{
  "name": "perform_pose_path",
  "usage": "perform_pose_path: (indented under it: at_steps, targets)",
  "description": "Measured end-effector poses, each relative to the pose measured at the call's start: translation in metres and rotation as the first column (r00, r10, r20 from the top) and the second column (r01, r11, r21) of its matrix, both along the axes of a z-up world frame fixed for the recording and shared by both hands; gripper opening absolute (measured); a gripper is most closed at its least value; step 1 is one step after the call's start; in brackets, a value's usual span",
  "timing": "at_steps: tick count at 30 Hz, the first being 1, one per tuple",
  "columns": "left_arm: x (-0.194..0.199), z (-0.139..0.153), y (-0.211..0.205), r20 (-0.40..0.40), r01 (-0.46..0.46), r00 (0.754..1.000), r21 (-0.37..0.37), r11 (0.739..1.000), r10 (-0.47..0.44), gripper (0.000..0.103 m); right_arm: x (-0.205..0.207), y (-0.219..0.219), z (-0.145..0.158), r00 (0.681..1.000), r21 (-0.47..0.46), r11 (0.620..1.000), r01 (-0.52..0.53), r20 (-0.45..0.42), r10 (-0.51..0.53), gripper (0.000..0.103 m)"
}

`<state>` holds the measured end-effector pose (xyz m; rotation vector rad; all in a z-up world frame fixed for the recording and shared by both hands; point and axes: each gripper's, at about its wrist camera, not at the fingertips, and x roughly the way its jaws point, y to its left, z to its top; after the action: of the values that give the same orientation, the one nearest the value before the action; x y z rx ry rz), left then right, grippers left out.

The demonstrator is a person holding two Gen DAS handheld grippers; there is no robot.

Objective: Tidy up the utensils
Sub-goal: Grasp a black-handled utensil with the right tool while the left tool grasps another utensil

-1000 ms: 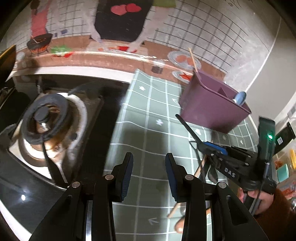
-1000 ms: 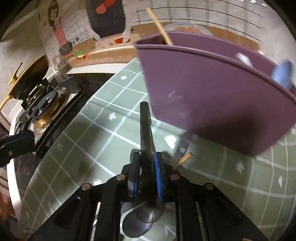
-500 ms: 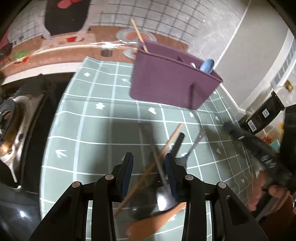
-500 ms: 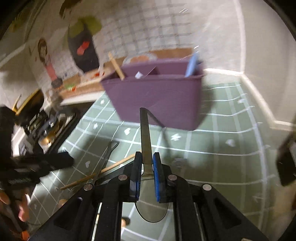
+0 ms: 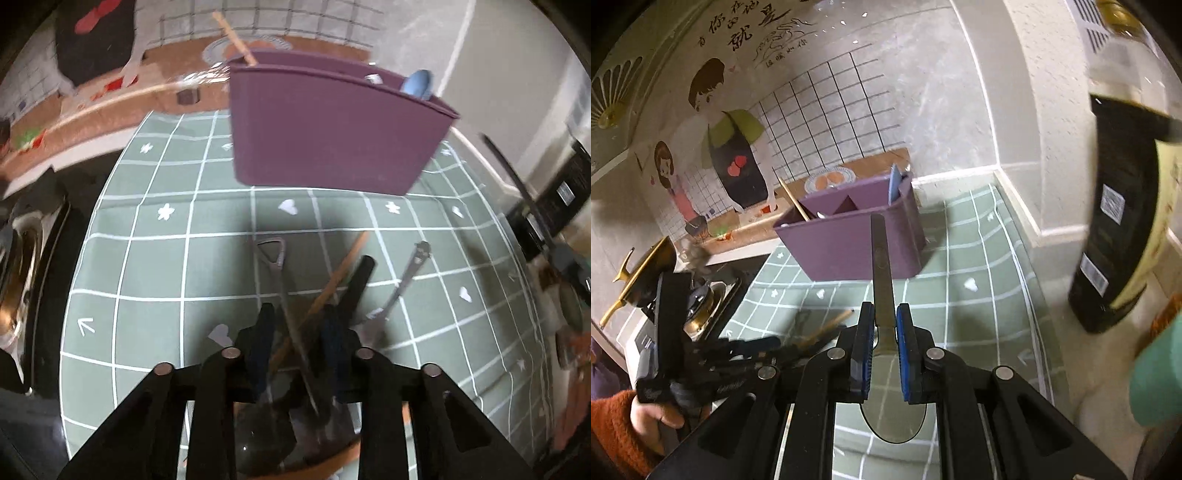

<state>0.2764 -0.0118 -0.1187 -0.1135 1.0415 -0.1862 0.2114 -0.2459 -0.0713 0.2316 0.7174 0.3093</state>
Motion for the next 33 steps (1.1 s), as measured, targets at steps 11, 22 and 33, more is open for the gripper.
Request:
perform_pose_path:
  at_steps: [11, 22, 33]
  targets:
    - [0.000, 0.010, 0.006, 0.047, -0.010, 0.999, -0.027, 1.000, 0.011, 0.006, -0.021, -0.005, -0.021, 0.998, -0.035, 0.999, -0.007, -0.069, 0.005, 0.011]
    - [-0.027, 0.056, 0.027, 0.169, 0.001, 0.985, -0.108, 0.994, 0.017, 0.005, -0.010, 0.014, -0.038, 0.990, -0.070, 0.995, -0.076, -0.127, 0.067, 0.011]
    - [-0.040, 0.077, 0.045, 0.223, 0.010, 0.975, -0.118, 0.993, 0.017, 0.001, 0.028, 0.038, -0.065, 0.960, -0.188, 0.966, -0.176, -0.249, 0.127, 0.012]
